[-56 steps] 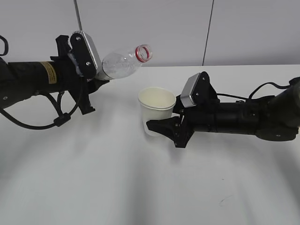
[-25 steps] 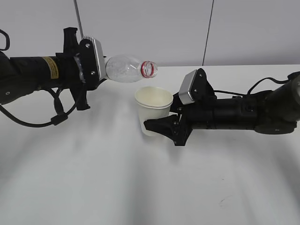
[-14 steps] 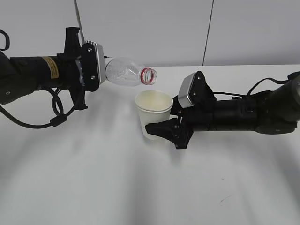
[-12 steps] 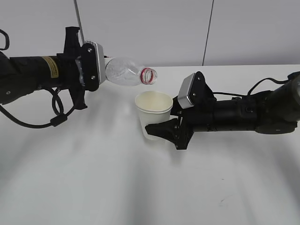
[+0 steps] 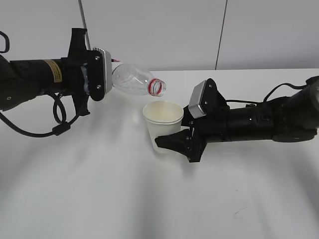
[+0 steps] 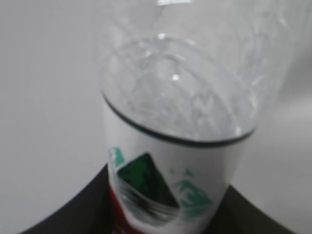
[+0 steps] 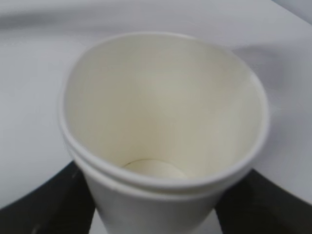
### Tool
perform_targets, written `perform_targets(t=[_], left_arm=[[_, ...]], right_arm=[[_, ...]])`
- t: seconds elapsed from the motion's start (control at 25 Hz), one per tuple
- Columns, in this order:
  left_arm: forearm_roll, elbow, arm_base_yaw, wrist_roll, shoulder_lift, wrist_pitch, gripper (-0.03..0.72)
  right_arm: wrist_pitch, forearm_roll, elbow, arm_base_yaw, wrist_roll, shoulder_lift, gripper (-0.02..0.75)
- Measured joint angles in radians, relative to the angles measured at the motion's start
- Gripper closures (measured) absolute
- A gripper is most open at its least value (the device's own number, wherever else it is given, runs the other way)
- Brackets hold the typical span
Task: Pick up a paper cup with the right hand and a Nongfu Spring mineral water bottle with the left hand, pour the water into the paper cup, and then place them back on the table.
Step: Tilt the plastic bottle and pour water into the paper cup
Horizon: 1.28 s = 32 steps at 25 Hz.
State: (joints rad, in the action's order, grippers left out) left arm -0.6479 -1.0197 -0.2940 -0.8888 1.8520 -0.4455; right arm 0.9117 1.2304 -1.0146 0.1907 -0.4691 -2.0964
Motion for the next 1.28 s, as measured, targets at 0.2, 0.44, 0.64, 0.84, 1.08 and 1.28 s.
perform_targets(t=[0.2, 0.44, 0.64, 0.84, 1.08, 1.28], left_arm=[[0.0, 0.0, 0.0, -0.026, 0.0, 0.0, 0.385], [0.0, 0.0, 0.0, -0.06, 0.0, 0.0, 0.385], [0.015, 0.0, 0.0, -0.114, 0.0, 0.0, 0.385], [0.046, 0.0, 0.0, -0.171, 0.0, 0.0, 0.385], [0.049, 0.0, 0.0, -0.204, 0.0, -0.004, 0.385], [0.067, 0.0, 0.0, -0.236, 0.0, -0.006, 0.385]], right_arm=[[-0.002, 0.035, 0.0, 0.0, -0.019, 0.0, 0.239], [-0.002, 0.053, 0.0, 0.0, -0.039, 0.0, 0.239], [-0.002, 0.063, 0.0, 0.0, -0.051, 0.008, 0.239], [-0.002, 0.071, 0.0, 0.0, -0.062, 0.008, 0.239], [-0.002, 0.074, 0.0, 0.0, -0.066, 0.008, 0.239], [-0.002, 0.084, 0.0, 0.0, -0.07, 0.008, 0.239]])
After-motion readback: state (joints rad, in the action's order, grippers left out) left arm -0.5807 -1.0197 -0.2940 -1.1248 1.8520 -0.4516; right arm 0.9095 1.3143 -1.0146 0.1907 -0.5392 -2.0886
